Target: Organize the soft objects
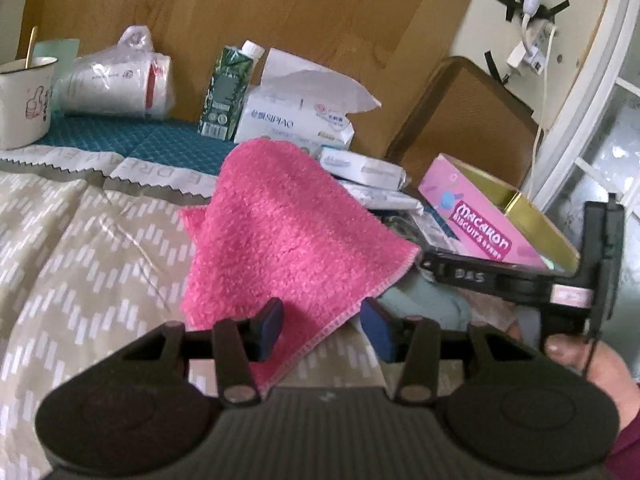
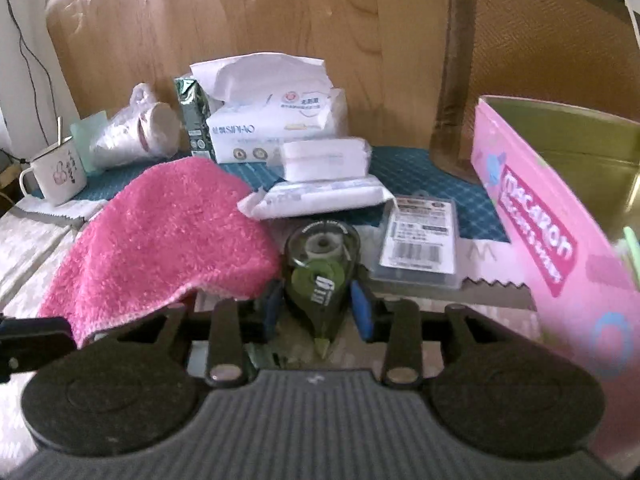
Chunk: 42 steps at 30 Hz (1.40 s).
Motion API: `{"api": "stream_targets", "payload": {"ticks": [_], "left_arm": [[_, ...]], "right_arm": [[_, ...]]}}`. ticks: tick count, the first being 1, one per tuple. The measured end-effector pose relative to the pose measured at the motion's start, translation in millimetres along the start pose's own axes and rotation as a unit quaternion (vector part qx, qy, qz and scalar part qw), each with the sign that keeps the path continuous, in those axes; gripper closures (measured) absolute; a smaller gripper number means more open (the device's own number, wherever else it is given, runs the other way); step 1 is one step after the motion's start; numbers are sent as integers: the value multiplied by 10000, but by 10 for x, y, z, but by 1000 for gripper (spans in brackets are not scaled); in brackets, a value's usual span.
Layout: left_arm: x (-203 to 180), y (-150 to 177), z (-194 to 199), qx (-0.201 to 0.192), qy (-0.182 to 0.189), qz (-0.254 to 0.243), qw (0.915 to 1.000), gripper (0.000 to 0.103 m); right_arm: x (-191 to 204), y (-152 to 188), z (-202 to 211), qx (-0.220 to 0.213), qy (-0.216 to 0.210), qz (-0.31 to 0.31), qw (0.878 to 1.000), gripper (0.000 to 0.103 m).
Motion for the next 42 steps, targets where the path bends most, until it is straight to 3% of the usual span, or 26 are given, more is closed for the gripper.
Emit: {"api": "stream_targets", "payload": {"ticks": [4,8,15,20,23,28,31,35,42], "left_arm": [[-52,-51,90,-87,33,-19,10000,60],[-244,-94,172,-98,201,-209,9995,60],[-1024,52,-15,477,908,-989,9898,58],[-1477,243,-361,1268,1367,-968,9777,55],[-1676,302,-458,1379,1573,-957,9732,58],[-1878,123,-398,1115,1418,-1261,9755,59],[-2054,-177,-346,777,1419,-1464,9759,59],[-2398,-656,-457,332,1521,-1750,9722,60],[-2944,-1127,-1129,89,1387,-2056,9687,64]], "right_arm": [[-6,-7,26,-108,116,54,9999,64],[-155,177,357,-201,60,-187,9996,63],[-343,891,1324,-242,-398,-107,9989,63],[-510,1186,1696,-543,-681,-709,9937,63],[-547,1234,1735,-735,-885,-882,9894,63],[-651,1091,1825,-1149,-882,-820,9861,63],[-681,827,1902,-1612,-790,-600,9819,63],[-823,427,1925,-2216,-350,-251,9742,63],[-1389,-211,1493,-2254,388,-260,9731,63]]}}
Point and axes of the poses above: each gripper's, at about its wrist camera, not at the fingertips, and z roughly against the way its jaws point, x to its left, y to its underside, the point moved 4 cm from there along -z, roughly the way its jaws point, and after that the axes turned 10 degrees about -z, right-handed, at the moved point
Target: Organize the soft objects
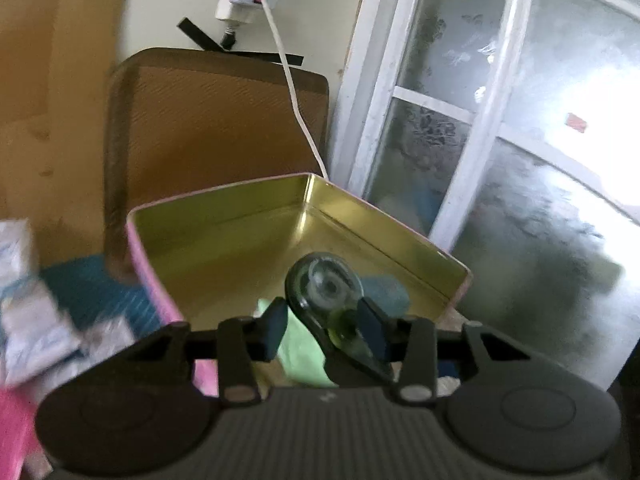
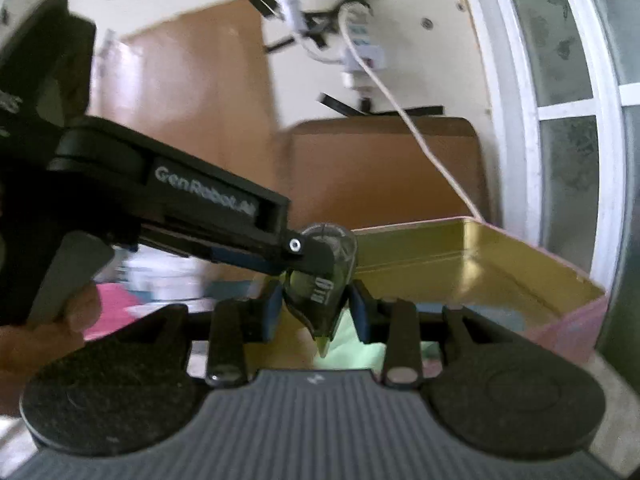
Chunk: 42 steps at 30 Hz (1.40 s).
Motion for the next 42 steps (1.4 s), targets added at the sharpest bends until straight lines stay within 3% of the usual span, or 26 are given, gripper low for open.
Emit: {"api": "stream_targets", "payload": {"ticks": [4,5,7,11,15,19,23,25,26,28,29,30,31,35,36,37,38,40,42], "left_arm": [[94,-68,-452,148,-633,62,9979,60],[161,-34,-497,216,-730,150,9970,60],[287,25,-455,233,-678,460,9964,60],[489,235,-4,-56,-582,526,9969,60],[820,633,546,-291,-835,738,9933,60],[1157,1106,922,-277,-1314,1147,9843,60],[1381,1471,964,44,-1183,1669,9788,61],[1445,1584,932,179,-1238,1665,9781,68],[1460,1646,994,133,-1262,1623,9785,69],[1517,1647,1047,127,-1230,1744,9769,68],[1553,1652,1085,125,-1195,1830,9757,68],[1571,1657,1129,118,-1155,1873,9754,67],[1583,1667,1187,93,-1142,1870,9756,66],[1589,1760,1359,-13,-1047,1851,9771,66],[1588,1774,1407,-35,-1022,1841,9776,66],[1584,1770,1439,-53,-1002,1830,9780,66],[1581,1770,1488,-78,-989,1822,9782,64],[1590,1767,1571,-161,-975,1854,9777,62],[1612,1764,1647,-236,-1026,1934,9755,59]], "right_arm": [[-136,-15,-509,245,559,368,9975,57],[-183,-5,-612,352,640,409,9965,47],[-260,30,-573,360,644,289,9969,49],[-233,20,-213,-78,364,-155,9992,50],[4,3,85,-229,-109,-485,9985,69],[551,26,0,225,-978,-482,9938,71],[1048,109,-430,931,-1381,-673,9837,70],[1227,141,-729,1148,-1343,-770,9813,68],[1306,141,-892,1258,-1305,-758,9805,64],[1488,120,-1216,1452,-1151,-638,9806,45],[1565,128,-1349,1553,-1074,-588,9803,27],[1637,128,-1504,1648,-1012,-499,9799,17],[1721,139,-1648,1729,-952,-336,9797,16],[1937,356,-2141,2339,-520,488,9696,18],[1932,395,-2214,2420,-341,654,9675,35],[1909,413,-2223,2409,-170,750,9675,37],[1885,394,-2185,2338,-176,683,9697,38],[1839,307,-1886,2171,-579,369,9737,38],[1805,264,-1397,1891,-920,438,9766,38]]}}
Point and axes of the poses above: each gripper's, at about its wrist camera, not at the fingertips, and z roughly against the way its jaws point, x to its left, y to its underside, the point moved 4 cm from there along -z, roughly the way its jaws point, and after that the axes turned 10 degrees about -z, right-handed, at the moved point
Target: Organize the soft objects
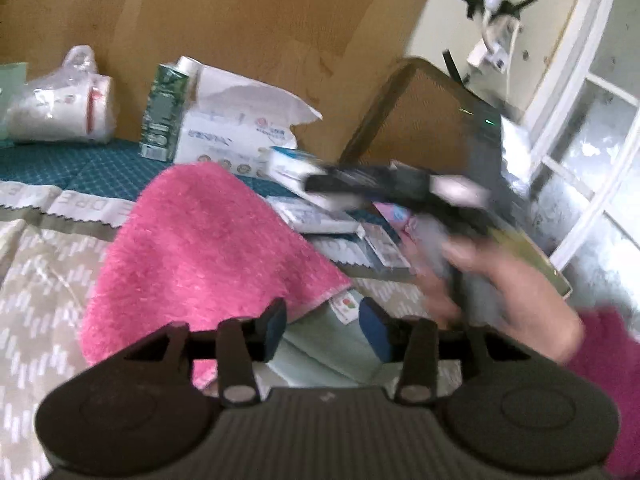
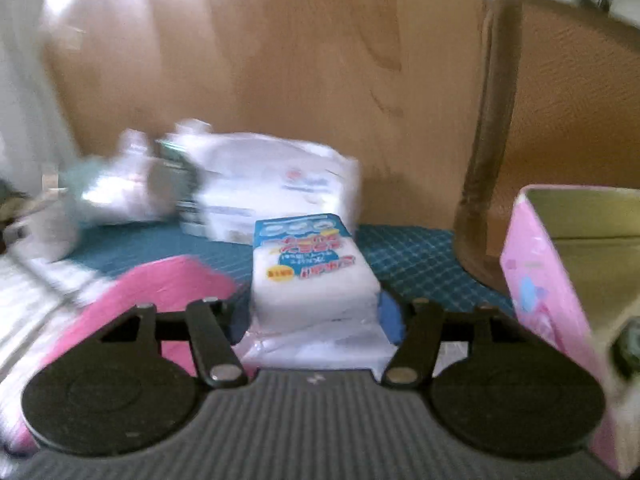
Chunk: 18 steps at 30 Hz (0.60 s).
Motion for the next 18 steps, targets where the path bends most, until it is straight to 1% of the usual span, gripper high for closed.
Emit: {"api": "stream_targets", "payload": {"ticks": [1,3,5,7,9,11,12,13,14,15,16,17,18], "left_arm": [[17,-10,27,-38,7,54,10000,59],[26,-19,58,-37,163,201,9997,59],[-33,-12,48,56,426,303,9986,59],[-170,18,-11,211,720,314,9967,59],[-356,74,-95,426,1112,316,9924,58],[-581,148,-215,692,1577,291,9846,58],[-702,187,-278,846,1754,241,9806,56],[-813,230,-330,973,1843,163,9779,55],[-923,283,-382,1091,1867,48,9763,55],[-1019,328,-442,1201,1820,-85,9759,55],[-1093,387,-496,1357,1645,-324,9765,55],[-1148,438,-564,1494,1515,-389,9763,53],[-1189,470,-584,1510,1494,-384,9764,51]], "right_arm": [[19,92,237,-161,-81,135,9997,38],[-27,349,785,-506,-218,349,9979,38],[-155,639,1276,-734,-256,281,9966,38],[-302,911,1632,-786,-135,63,9968,38],[-439,1167,1917,-840,78,-134,9963,38],[-486,1359,2016,-845,320,-73,9959,37],[-488,1446,2074,-834,473,66,9954,37],[-489,1533,2101,-788,571,191,9951,37],[-502,1614,2120,-735,611,264,9951,37],[-533,1682,2133,-670,610,241,9956,34],[-553,1718,2088,-572,604,179,9964,33],[-587,1759,2056,-429,612,132,9971,28],[-606,1790,2008,-324,610,117,9975,25]]}}
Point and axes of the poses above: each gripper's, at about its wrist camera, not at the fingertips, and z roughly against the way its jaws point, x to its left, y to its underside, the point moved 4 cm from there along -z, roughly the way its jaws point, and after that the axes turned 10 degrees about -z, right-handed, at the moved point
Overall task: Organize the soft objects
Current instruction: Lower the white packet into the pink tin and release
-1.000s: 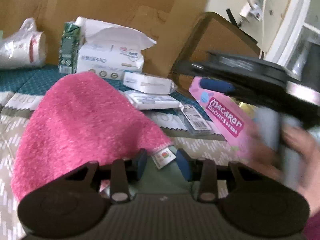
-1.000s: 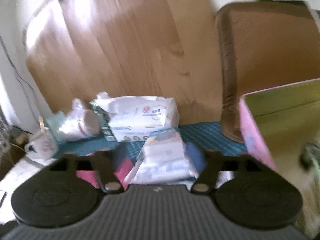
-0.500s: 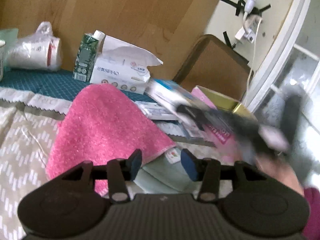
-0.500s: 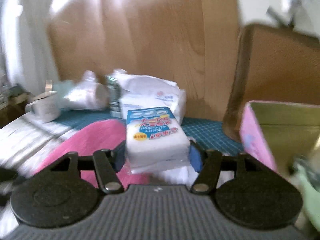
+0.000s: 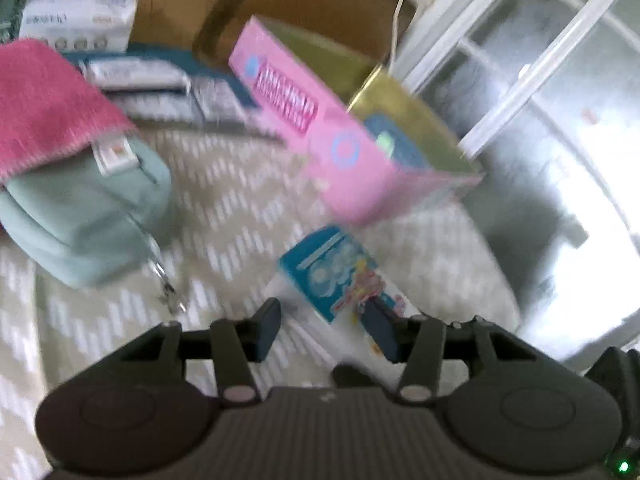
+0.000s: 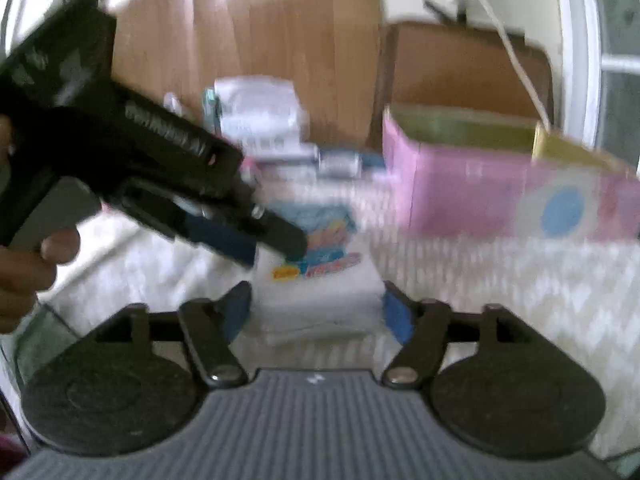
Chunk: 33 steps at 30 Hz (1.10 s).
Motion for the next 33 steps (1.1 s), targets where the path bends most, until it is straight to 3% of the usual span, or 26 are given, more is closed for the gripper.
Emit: {"api": "stream_targets", "payload": {"ticks": [2,5,7,12,15,16,17,18,19,21,22,23,25,27,28,30,33], "left_arm": [[-51,13,-20,0,-8,-30,10000,53],[-85,1,-22,-5,-66,-29,10000,56],[-139,-100,74,-136,-57,-132,9998,56],[-525,-693,308,-814,-159,-1003,9915,57],[-754,-1046,125,-1000,-323,-1522,9828,50],[-796,-1158,18,-1053,-436,-1632,9800,47],[-811,-1251,-86,-1115,-607,-1688,9774,38],[-813,-1327,-196,-1204,-852,-1721,9740,22],[-781,-1406,-314,-1352,-1194,-1712,9686,17],[-686,-1463,-482,-1615,-1790,-1587,9574,18],[-633,-1450,-549,-1579,-1941,-1496,9566,20],[-576,-1420,-593,-1462,-1909,-1357,9611,23],[-468,-1317,-578,-1330,-1540,-1097,9729,24],[-350,-1168,-457,-1400,-1437,-930,9752,24],[-278,-1069,-368,-1451,-1430,-853,9753,24],[-119,-882,-182,-1543,-1435,-703,9750,24],[166,-558,176,-1689,-1764,-466,9686,24]], "right_arm": [[6,9,-8,-139,-122,8,9998,26],[20,-43,-2,-236,-157,78,9996,39],[-19,-152,71,-472,-237,-19,9986,39],[-164,-728,185,-1379,-183,-49,9903,38],[-404,-1090,-9,-1571,63,-131,9875,38],[-507,-1183,-118,-1520,155,-191,9881,38],[-630,-1280,-273,-1396,258,-249,9896,37],[-746,-1376,-453,-1265,458,-245,9906,34],[-829,-1427,-590,-1218,747,-169,9896,31],[-1005,-1478,-852,-1135,1392,61,9837,16],[-1081,-1467,-915,-1097,1670,56,9798,16],[-1152,-1447,-923,-1045,1781,-54,9784,16],[-1233,-1381,-772,-1177,1547,-432,9800,16],[-1215,-1300,-556,-1512,1331,-753,9766,17],[-1166,-1262,-442,-1681,1214,-830,9747,18],[-1018,-1215,-240,-1933,904,-886,9729,40],[-726,-1307,-195,-1859,226,-753,9794,64]]}}
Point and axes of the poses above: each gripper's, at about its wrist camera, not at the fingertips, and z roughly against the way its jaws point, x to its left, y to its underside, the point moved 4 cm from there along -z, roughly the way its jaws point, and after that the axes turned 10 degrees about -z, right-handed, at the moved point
